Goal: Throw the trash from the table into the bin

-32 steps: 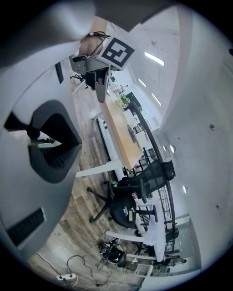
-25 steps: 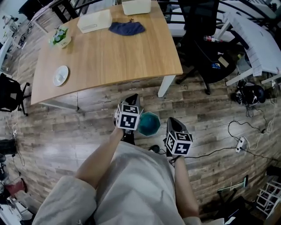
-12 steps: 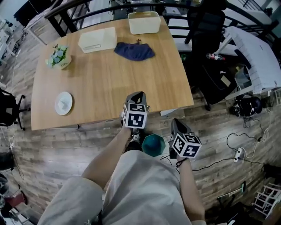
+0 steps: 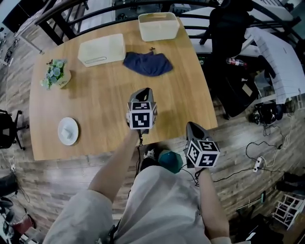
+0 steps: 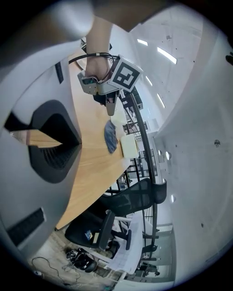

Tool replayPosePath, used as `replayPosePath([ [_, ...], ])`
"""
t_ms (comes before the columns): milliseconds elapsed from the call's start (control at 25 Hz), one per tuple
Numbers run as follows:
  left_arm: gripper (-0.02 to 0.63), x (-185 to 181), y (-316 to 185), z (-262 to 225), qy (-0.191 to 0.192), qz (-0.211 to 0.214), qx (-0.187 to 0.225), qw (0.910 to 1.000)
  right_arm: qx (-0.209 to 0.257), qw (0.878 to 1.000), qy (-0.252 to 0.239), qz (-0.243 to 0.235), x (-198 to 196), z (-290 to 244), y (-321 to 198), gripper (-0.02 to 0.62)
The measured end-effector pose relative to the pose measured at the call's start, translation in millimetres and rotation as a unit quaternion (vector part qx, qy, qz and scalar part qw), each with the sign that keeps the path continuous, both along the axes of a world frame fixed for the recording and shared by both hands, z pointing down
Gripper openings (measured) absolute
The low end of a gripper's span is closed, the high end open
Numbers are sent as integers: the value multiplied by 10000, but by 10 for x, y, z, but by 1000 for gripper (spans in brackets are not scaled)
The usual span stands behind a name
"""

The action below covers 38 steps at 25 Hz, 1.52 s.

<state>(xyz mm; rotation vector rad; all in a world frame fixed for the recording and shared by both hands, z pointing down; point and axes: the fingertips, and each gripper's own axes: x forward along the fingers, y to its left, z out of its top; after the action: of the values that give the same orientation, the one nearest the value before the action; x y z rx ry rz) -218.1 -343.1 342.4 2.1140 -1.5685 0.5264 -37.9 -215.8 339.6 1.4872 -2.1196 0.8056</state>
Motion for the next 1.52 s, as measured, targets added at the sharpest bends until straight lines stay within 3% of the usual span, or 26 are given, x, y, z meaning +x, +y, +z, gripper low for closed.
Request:
replayPosePath([
  [120,58,-60,-258,52,-96,141,-22,9999,-31,10000,40,82,-125,44,-208,26],
  [360,222,-81,-752,338,-273,476,-281,9981,-234,9994,249,63,-301,181,-331,26],
  [560,265,10,-1027,617,-357,525,-343,9974,-273,9977,573,256,-5,251,-367,26],
  [880,251,0,-1241,1009,-650,338,-754,9945,-482,9951,589,639,206,362,-447,26],
  [920,219,-32,-1252,1010,-749,259,-736,9941,-511,9948,568,669,214,385,-449,26],
  [1000,96,-101,-1270,1006,-888,118,-700,9935,-555,9948,522,681,194,426,-443,26],
  [1040,72,-114,-1277,1006,-898,105,-698,9934,-574,9948,499,672,172,446,-440,26],
  [1240,57,-152,-1237,962,-755,135,-749,9942,-635,9958,326,566,17,499,-378,26],
  [1520,54,-167,-1071,629,-586,44,-533,9968,-552,9959,93,714,122,494,-277,26],
])
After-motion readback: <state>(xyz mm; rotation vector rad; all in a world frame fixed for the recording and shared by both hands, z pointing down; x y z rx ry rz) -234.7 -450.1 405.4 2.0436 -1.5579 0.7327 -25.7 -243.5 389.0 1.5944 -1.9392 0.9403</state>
